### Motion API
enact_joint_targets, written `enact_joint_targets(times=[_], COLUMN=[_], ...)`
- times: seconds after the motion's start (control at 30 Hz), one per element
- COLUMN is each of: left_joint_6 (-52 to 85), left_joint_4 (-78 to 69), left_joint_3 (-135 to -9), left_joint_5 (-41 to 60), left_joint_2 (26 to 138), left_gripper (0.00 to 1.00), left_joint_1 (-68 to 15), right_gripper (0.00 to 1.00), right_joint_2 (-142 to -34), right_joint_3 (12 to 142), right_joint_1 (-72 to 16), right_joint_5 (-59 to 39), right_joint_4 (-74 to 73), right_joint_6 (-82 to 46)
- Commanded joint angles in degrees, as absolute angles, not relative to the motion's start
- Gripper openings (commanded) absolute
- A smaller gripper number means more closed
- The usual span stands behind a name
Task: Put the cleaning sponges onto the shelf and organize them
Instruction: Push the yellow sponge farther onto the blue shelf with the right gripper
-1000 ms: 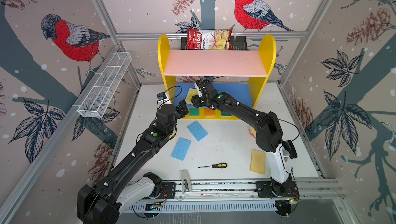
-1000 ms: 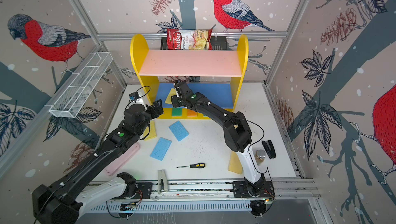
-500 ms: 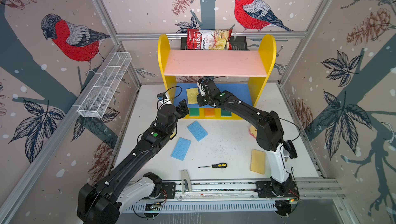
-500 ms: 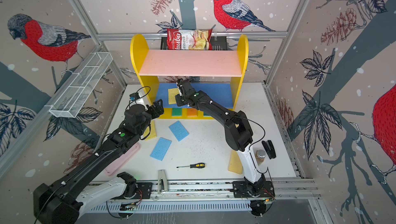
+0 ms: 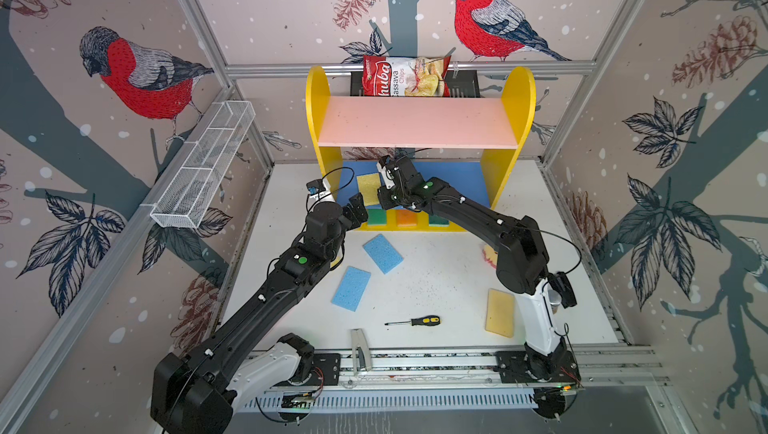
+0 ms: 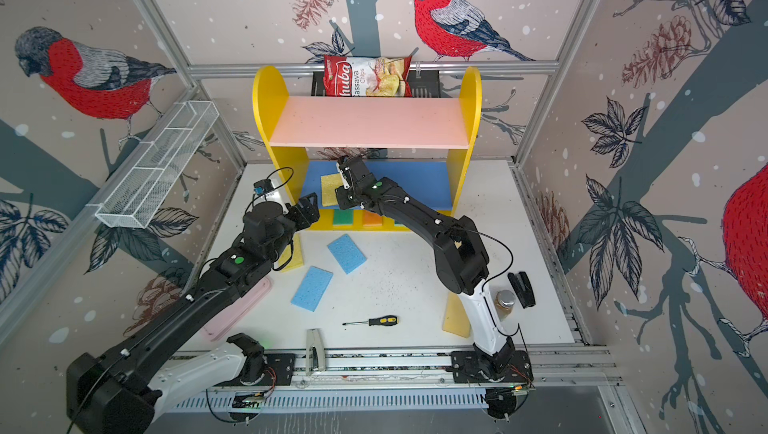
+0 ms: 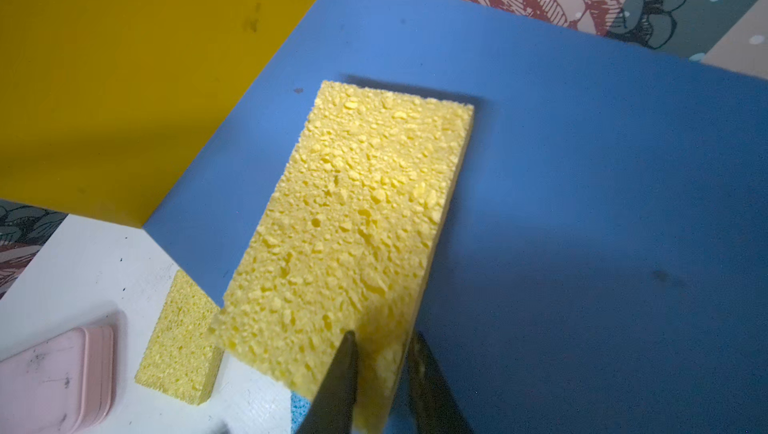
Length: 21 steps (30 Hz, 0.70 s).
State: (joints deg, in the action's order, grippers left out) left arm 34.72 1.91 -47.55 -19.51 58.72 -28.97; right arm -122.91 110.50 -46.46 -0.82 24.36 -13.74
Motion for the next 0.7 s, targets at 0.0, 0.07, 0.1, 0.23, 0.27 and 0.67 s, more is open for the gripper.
enact_joint_targets(times=[0.0,0.07,0.1,0.23,0.27,0.67], left_joint_6=[34.75,34.64,34.63,34.97,34.95,35.08], left_joint_4=[-0.05,-0.15,-0.17,-0.44,-0.36,-0.43], left_joint_3=[-47.72,-47.63,-47.63,-47.36,-47.29,-46.93], left_joint_5=[-19.06,-18.9,-18.9,-18.46,-18.5,-18.6], left_joint_2=[58.71,58.71,58.67,58.8,58.8,58.45], left_gripper=[0.88,0.88,0.88,0.88,0.88,0.88], left_joint_1=[-28.93,-28.98,-28.97,-28.95,-28.97,-28.94], right_gripper=[0.32,0.32,0.29,0.09,0.07,0.0], right_joint_2=[-122.01,-121.91,-122.0,-122.85,-123.03,-119.8], right_joint_3=[110.01,109.95,110.0,110.47,110.52,104.93], right_joint_1=[-46.31,-46.12,-46.04,-45.8,-45.59,-42.83], right_joint_5=[-1.55,-1.72,-1.76,-2.76,-3.72,-6.24], right_joint_4=[24.74,24.65,24.57,24.52,24.36,17.02], right_joint_6=[-15.61,-15.97,-16.0,-17.09,-17.59,-25.35])
